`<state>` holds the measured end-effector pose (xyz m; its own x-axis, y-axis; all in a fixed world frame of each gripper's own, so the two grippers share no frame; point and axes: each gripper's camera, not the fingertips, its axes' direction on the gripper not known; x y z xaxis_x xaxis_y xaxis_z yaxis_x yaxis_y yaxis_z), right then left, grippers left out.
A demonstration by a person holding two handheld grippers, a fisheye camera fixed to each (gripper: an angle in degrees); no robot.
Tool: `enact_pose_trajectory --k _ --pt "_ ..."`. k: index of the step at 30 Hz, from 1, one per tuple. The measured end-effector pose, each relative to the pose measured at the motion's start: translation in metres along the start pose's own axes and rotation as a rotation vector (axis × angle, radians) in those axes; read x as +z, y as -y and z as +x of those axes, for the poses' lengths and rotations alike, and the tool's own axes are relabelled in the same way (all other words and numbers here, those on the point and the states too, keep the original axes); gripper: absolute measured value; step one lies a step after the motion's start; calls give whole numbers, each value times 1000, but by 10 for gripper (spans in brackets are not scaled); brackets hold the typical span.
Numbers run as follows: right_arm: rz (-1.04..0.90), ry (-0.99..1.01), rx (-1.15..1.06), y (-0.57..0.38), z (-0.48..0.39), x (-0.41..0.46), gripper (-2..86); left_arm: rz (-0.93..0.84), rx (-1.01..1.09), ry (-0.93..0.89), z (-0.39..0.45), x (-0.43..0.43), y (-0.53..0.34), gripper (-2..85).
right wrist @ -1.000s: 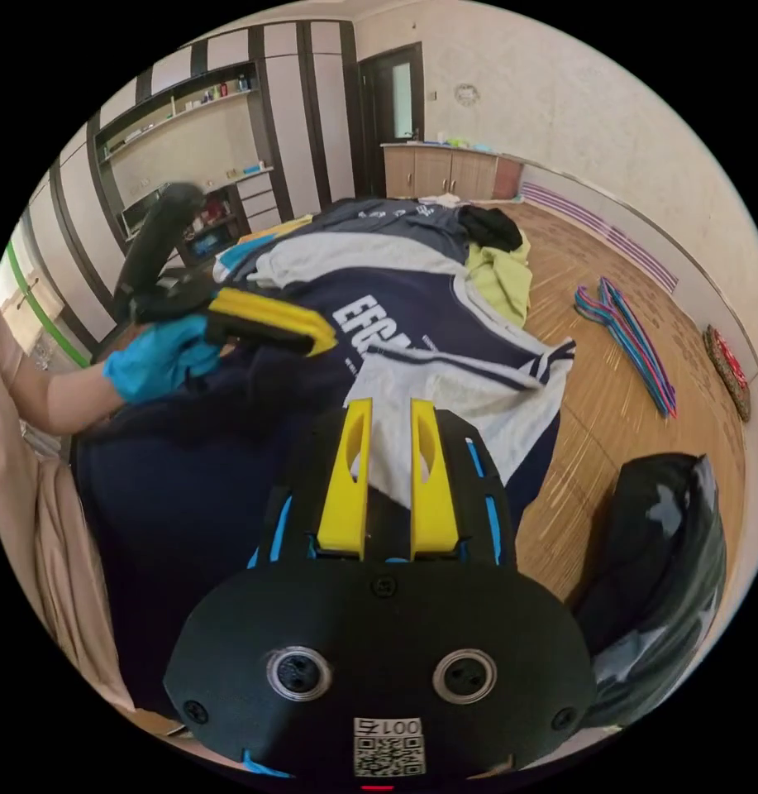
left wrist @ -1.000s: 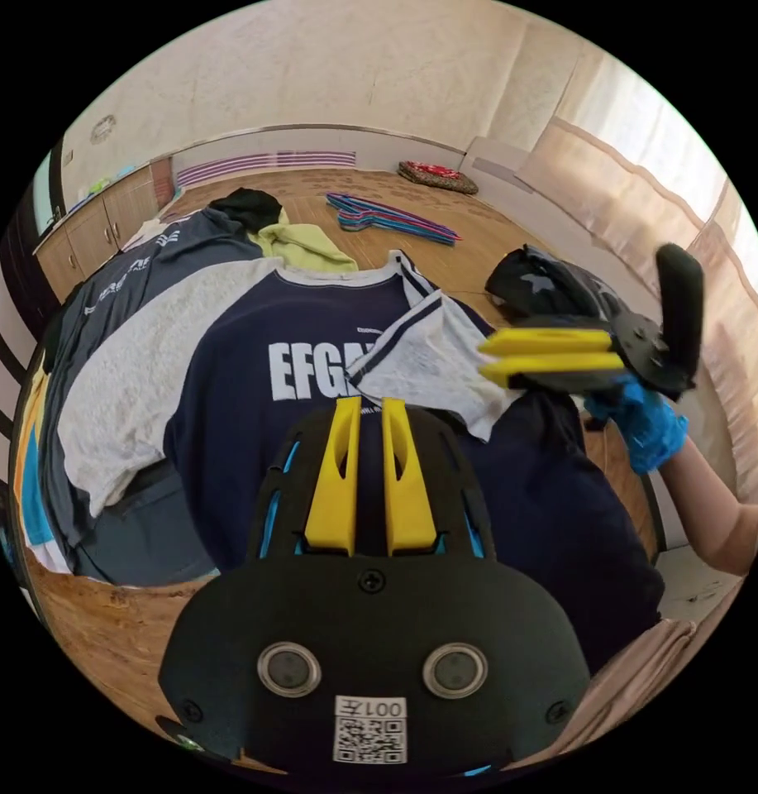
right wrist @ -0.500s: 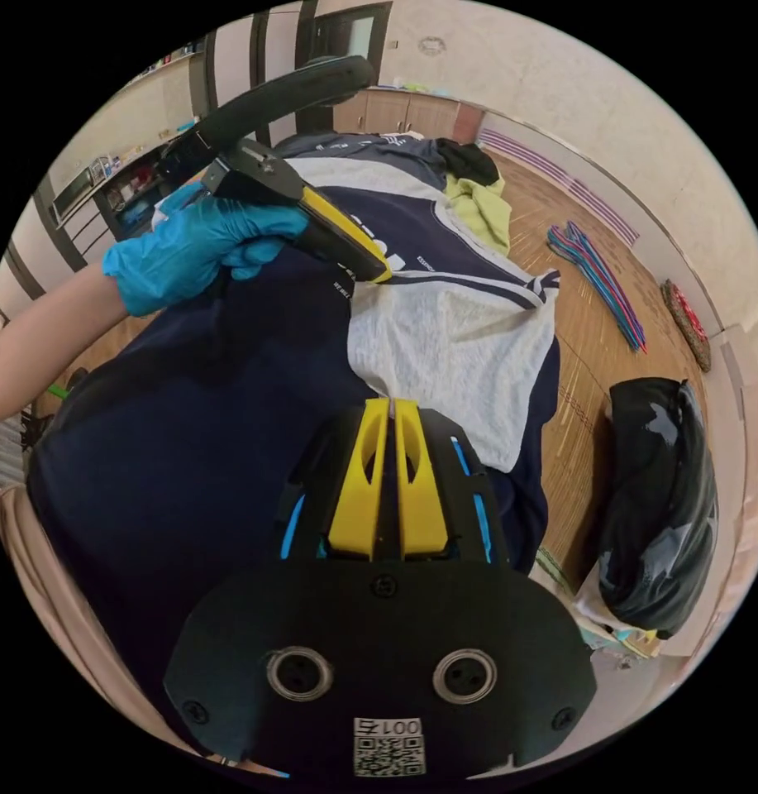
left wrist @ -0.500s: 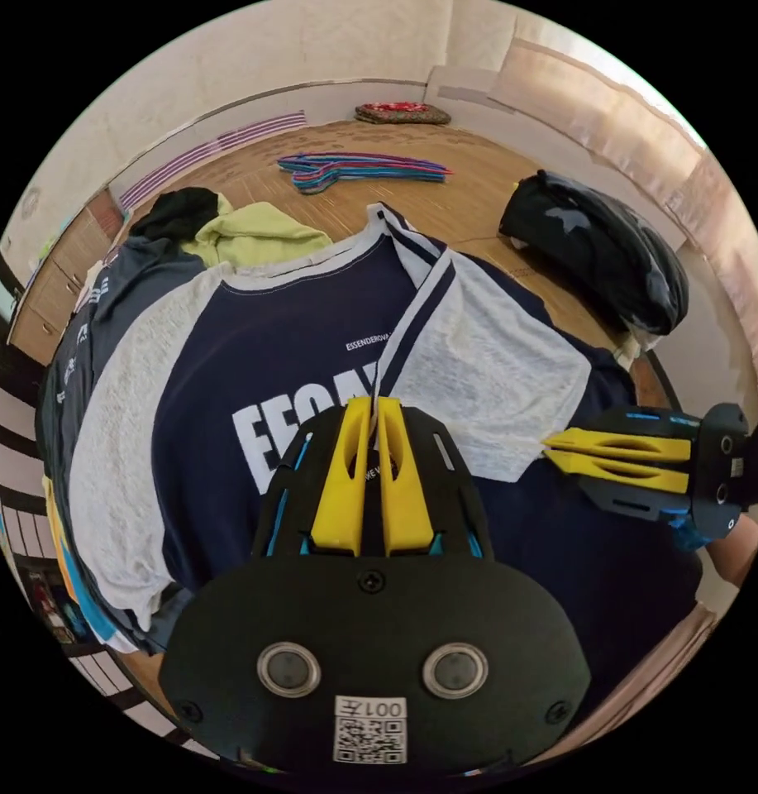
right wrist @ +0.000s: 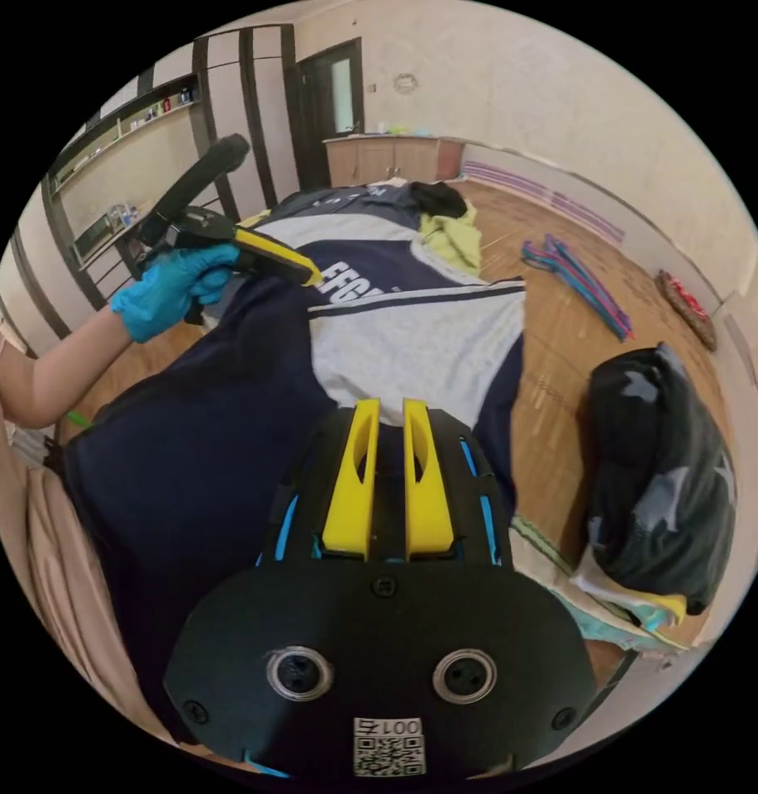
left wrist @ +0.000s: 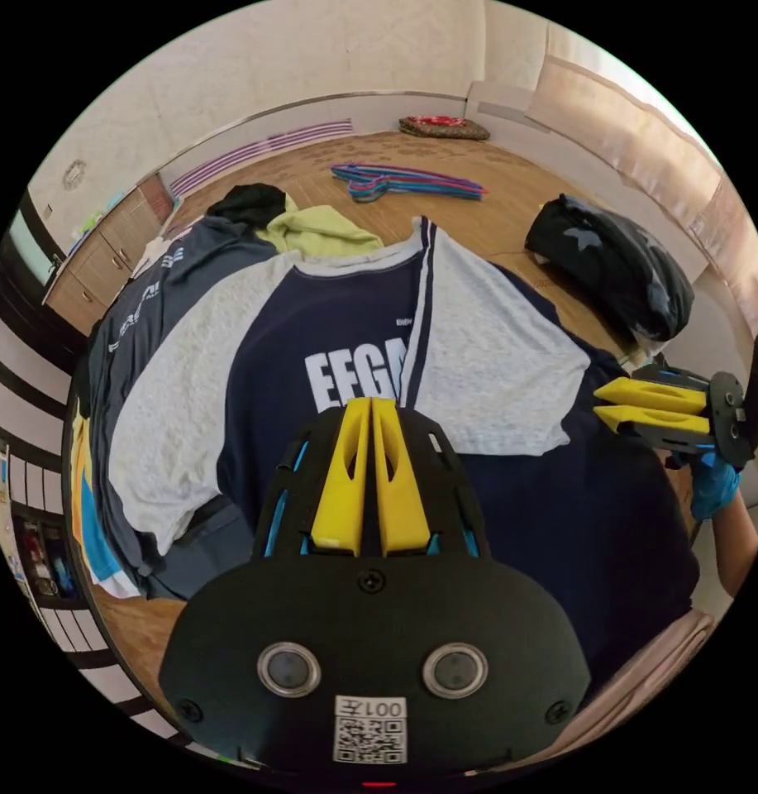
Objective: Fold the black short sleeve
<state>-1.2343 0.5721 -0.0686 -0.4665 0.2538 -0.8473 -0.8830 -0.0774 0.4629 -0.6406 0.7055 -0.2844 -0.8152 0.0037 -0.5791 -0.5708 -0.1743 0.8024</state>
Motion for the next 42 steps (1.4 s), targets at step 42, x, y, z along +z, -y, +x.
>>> enact_pose_trajectory --k 42 --pt "-54 -341 184 -67 95 50 12 -55 244 -119 132 130 364 -14"
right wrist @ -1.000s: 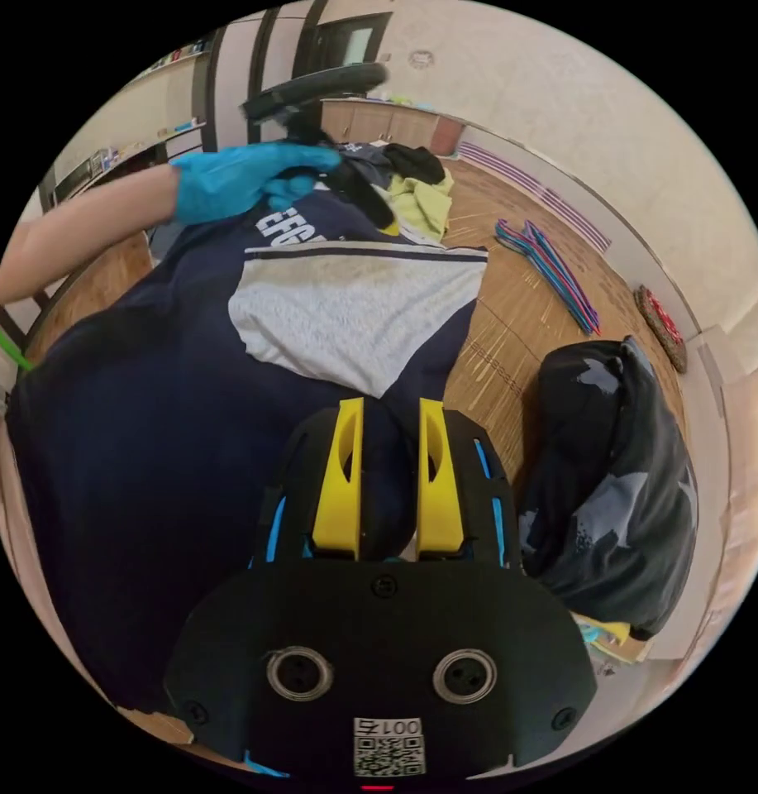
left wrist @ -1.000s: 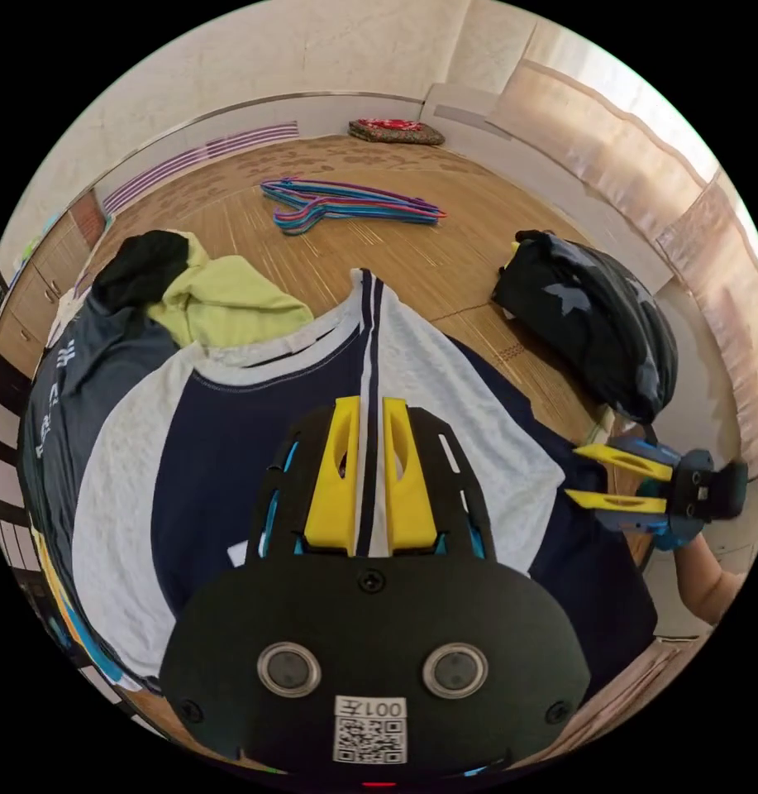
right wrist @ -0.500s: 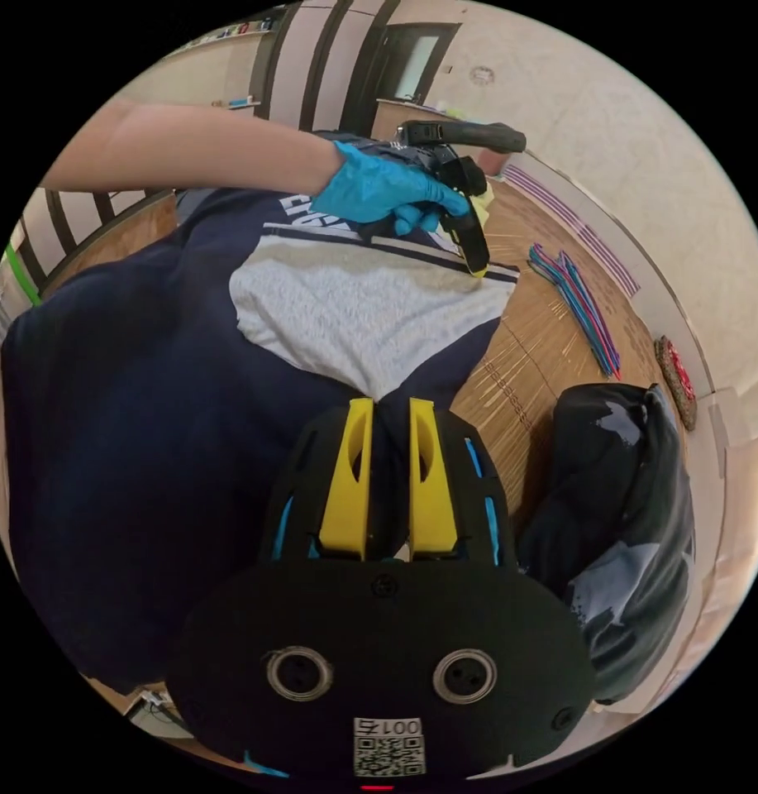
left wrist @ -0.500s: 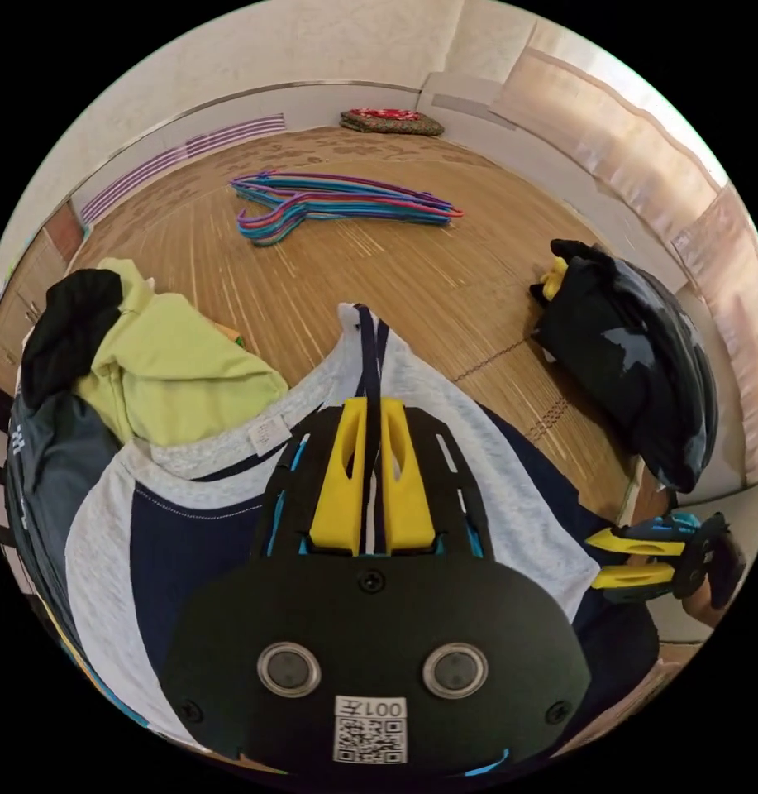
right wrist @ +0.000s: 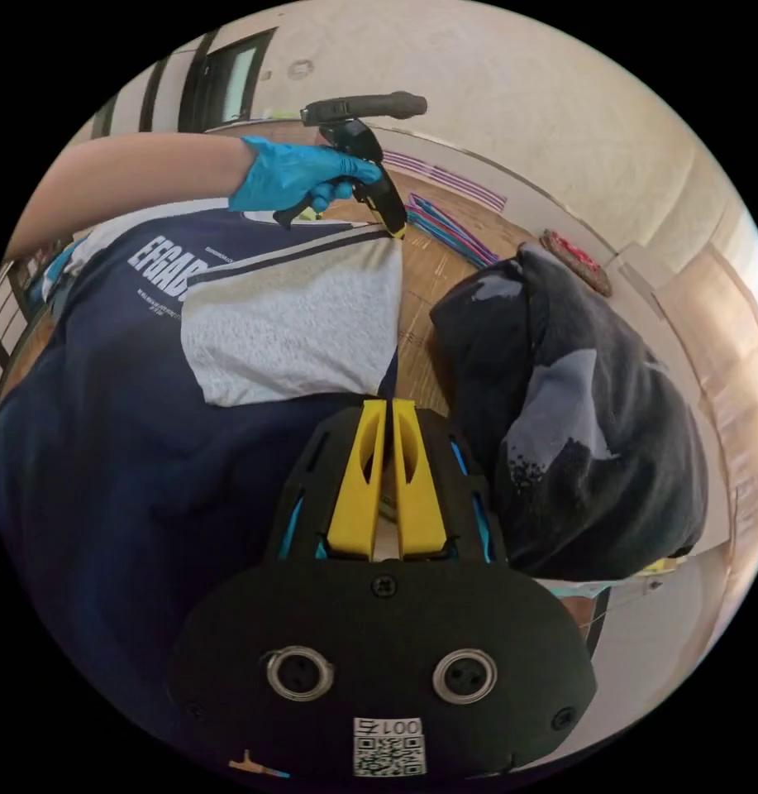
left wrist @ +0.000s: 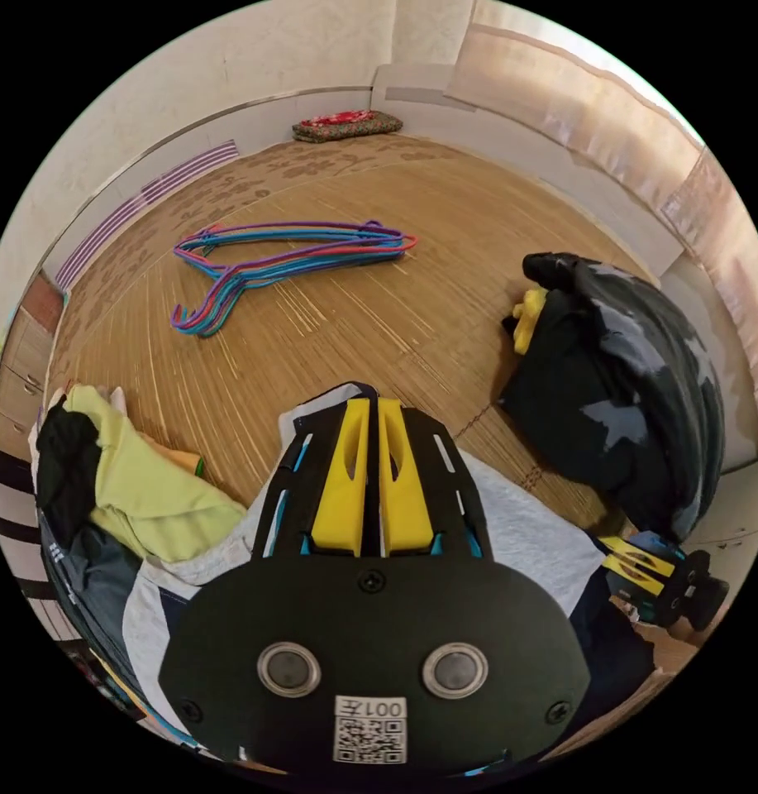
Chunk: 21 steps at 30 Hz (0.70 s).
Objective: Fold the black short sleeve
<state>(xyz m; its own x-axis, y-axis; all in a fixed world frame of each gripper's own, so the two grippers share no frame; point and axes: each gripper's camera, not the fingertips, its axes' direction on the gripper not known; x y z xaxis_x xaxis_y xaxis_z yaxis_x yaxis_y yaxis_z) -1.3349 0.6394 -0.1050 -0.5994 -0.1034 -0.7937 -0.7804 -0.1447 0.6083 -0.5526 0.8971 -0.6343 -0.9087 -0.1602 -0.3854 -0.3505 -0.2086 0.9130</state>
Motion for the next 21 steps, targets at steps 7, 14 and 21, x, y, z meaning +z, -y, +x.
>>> enact_pose_trajectory --k 7,14,21 --pt "-25 37 67 -3 15 14 13 -56 0 101 15 36 20 -11" --pt "23 89 -19 -9 11 4 48 -44 12 16 6 21 13 11" --pt "-1 -62 -106 7 -12 9 52 -73 55 28 10 24 11 4"
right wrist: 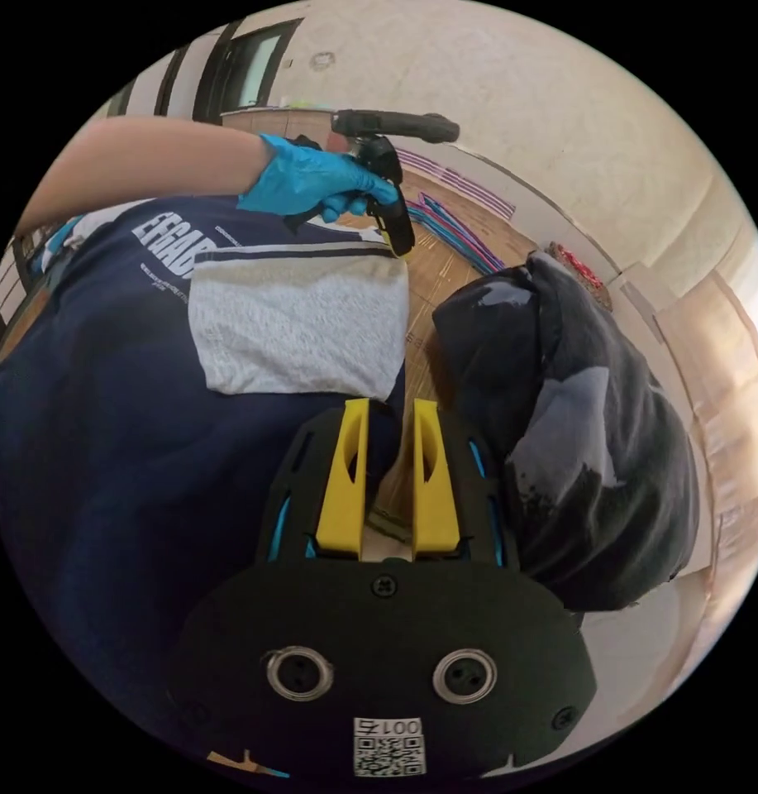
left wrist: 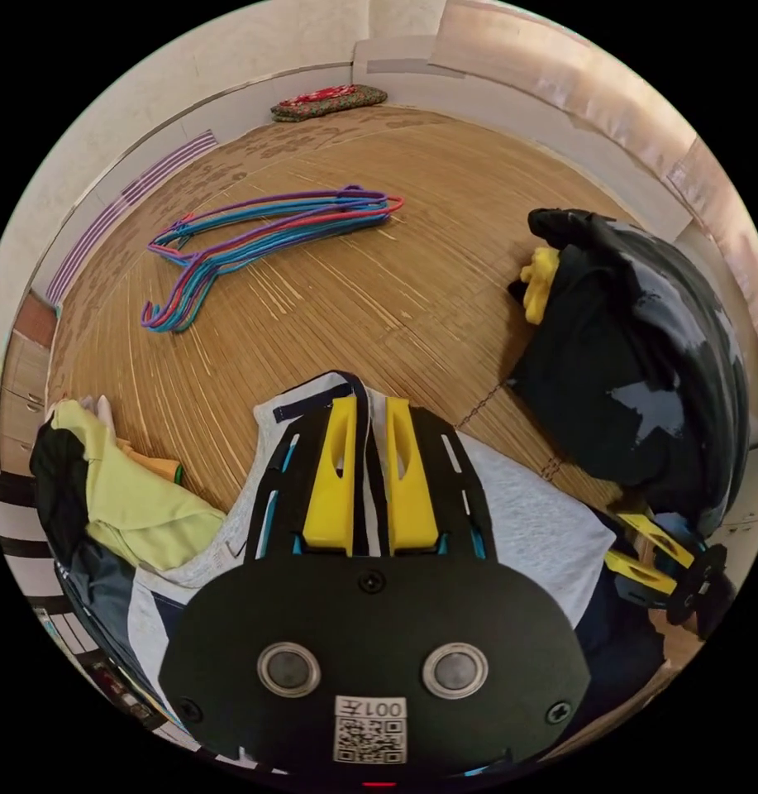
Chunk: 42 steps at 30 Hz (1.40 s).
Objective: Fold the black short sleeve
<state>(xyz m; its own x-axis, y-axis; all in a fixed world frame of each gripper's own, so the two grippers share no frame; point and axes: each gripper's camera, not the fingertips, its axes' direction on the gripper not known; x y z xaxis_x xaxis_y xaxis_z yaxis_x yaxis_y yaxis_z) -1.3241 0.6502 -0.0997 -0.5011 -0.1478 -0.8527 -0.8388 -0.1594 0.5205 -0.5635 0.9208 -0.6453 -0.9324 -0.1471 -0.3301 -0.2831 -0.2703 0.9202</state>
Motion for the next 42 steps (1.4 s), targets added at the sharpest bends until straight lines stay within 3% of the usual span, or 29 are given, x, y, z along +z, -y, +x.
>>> enact_pose_trajectory --k 3,11,20,28,38,42 --pt "-40 -5 -65 7 -7 8 30 -23 -10 17 -2 5 3 -7" --pt "-48 -6 129 9 5 12 13 -38 -30 -8 -17 8 -6 -11" --pt "-39 17 39 14 -12 -10 24 24 -32 -67 -44 -22 -57 8" --pt "-17 240 55 38 -57 -51 63 131 -12 -153 -54 -82 -169 12" --pt "-123 154 30 68 -91 -59 14 131 -66 -235 -49 -97 -316 9" --pt "-178 144 -12 64 -108 -59 9 156 -190 -294 -58 -98 -373 6"
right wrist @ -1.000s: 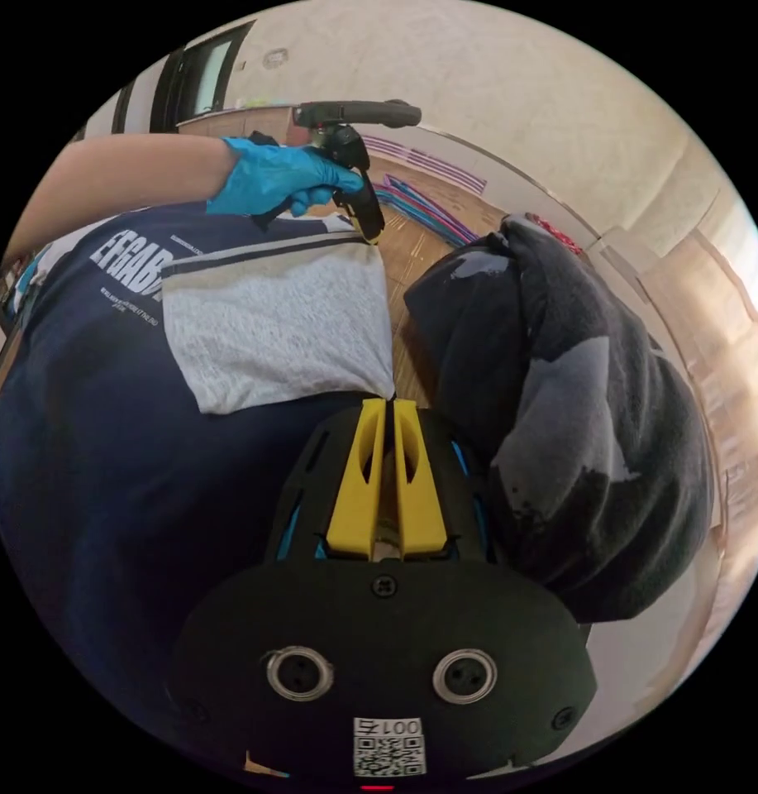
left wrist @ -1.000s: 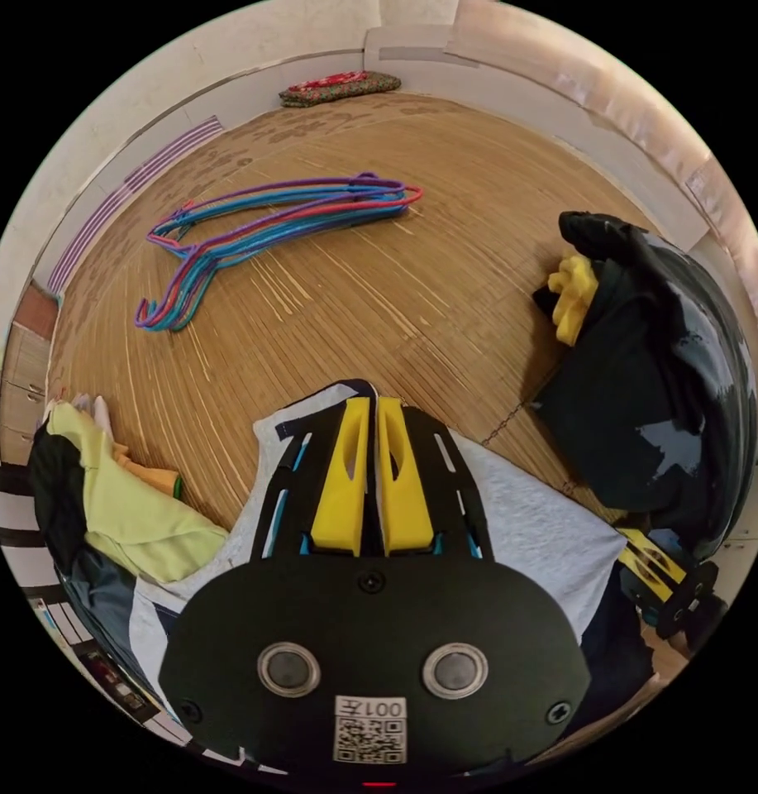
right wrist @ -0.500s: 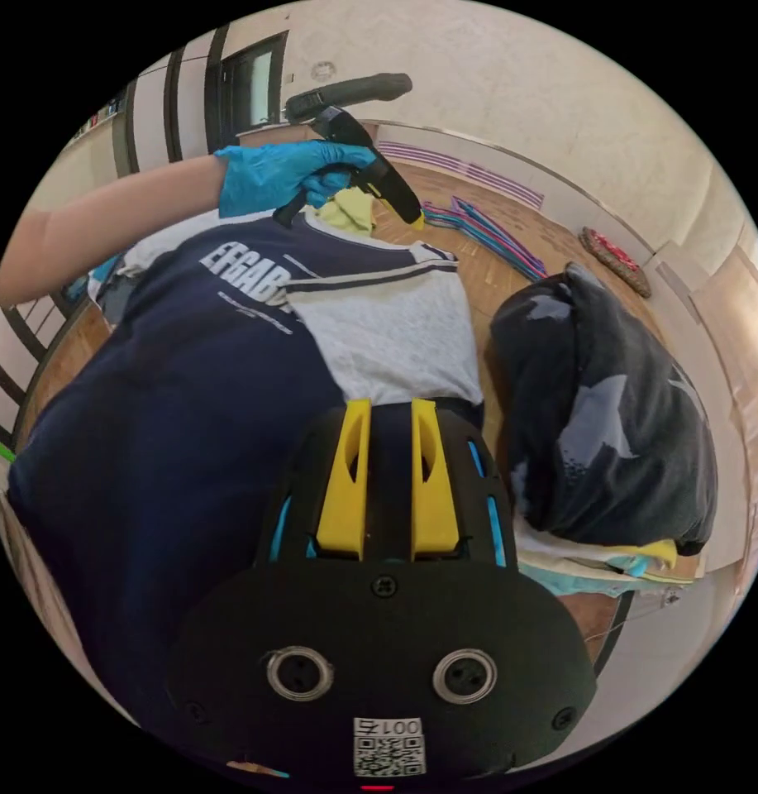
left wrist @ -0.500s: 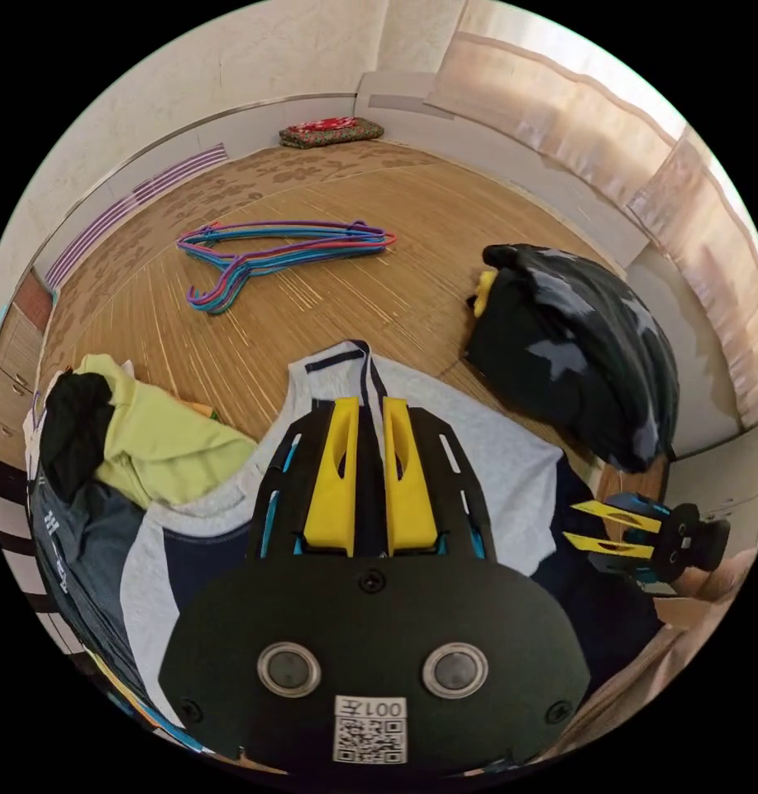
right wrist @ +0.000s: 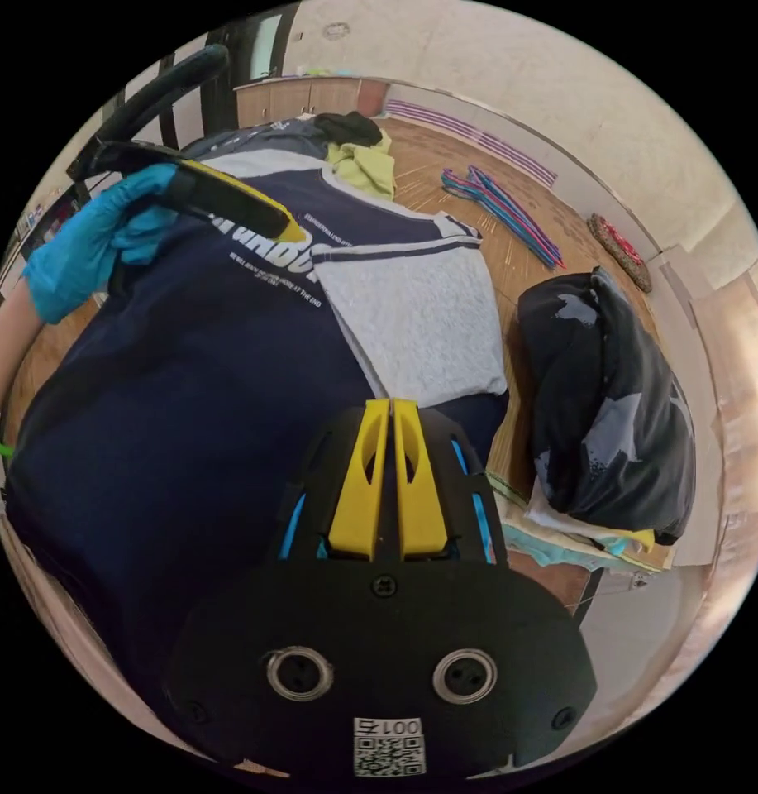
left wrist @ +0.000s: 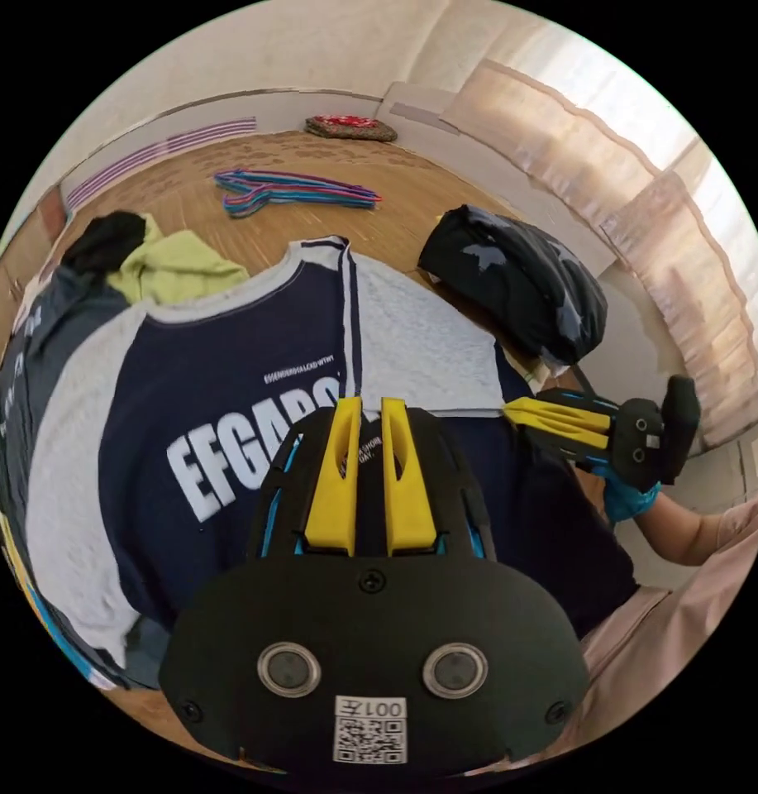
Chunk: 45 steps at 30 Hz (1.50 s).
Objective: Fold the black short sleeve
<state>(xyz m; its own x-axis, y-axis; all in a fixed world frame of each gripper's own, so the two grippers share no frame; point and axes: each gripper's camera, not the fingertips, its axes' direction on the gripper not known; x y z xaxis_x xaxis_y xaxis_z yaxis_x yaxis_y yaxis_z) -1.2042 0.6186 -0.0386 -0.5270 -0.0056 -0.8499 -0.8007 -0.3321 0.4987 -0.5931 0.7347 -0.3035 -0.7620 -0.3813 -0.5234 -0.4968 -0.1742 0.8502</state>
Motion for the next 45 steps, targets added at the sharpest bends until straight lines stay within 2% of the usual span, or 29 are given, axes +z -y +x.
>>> enact_pose_trajectory --k 5,11,16,20,27,32,38,40,45 --pt "34 23 -48 -2 -15 -13 5 45 -125 -41 -17 -23 -57 5" --pt "177 160 -41 6 -37 -47 5 198 -315 198 -48 -88 -143 6" --pt "273 222 -161 37 -83 -71 6 285 -536 433 -91 -132 -222 30" --pt "328 219 -263 59 -120 -87 7 335 -671 483 -123 -151 -262 59" --pt "360 187 -395 84 -172 -110 6 325 -763 486 -181 -150 -298 67" --pt "360 153 -423 89 -187 -115 7 389 -773 337 -200 -149 -326 25" --pt "368 276 -444 120 -204 -117 12 430 -770 236 -211 -150 -356 28" --pt "420 337 -472 146 -219 -125 21 448 -788 190 -215 -152 -370 45" --pt "519 349 -564 215 -272 -138 58 488 -780 123 -218 -158 -394 68"
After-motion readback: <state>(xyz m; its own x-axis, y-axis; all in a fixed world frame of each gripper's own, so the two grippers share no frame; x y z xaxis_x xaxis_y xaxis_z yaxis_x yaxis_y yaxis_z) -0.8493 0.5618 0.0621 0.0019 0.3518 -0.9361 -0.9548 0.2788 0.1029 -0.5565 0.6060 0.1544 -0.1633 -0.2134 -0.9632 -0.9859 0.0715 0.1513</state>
